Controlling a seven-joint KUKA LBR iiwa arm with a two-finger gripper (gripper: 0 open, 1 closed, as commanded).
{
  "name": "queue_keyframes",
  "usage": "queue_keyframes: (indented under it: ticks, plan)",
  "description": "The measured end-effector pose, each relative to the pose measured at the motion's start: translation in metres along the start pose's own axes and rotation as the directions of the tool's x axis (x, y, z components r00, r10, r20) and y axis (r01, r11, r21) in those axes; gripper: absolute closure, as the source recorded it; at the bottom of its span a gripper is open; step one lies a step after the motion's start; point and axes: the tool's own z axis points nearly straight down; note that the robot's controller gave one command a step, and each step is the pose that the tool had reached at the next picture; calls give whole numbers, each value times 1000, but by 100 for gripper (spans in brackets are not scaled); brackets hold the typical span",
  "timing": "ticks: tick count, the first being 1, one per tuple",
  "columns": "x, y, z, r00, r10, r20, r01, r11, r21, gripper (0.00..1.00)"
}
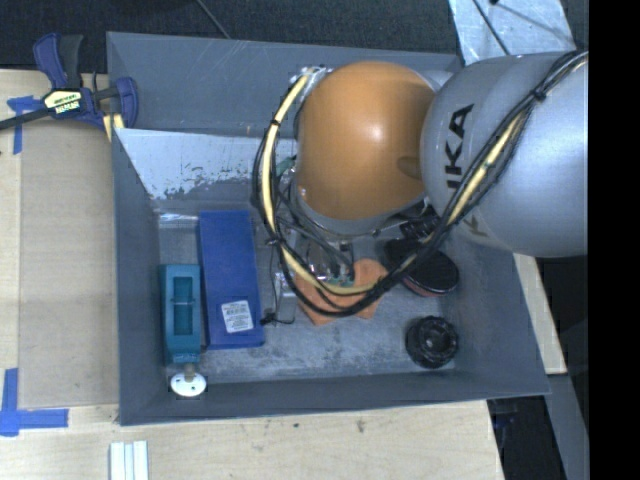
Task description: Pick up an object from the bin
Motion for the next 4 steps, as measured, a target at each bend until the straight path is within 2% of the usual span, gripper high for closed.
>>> queue_keyframes:
  ticks: [1, 2, 3, 4]
  plan:
    - [-1, 0, -3, 1000, 2, 5, -2, 1000, -2, 0]
    - [-17, 26, 16, 939, -344, 12, 344, 939, 0, 100]
    - [-17, 26, 16, 939, -343, 11, 343, 939, 0, 0]
    - [-17, 26, 16, 939, -342, 11, 342, 940, 0, 0]
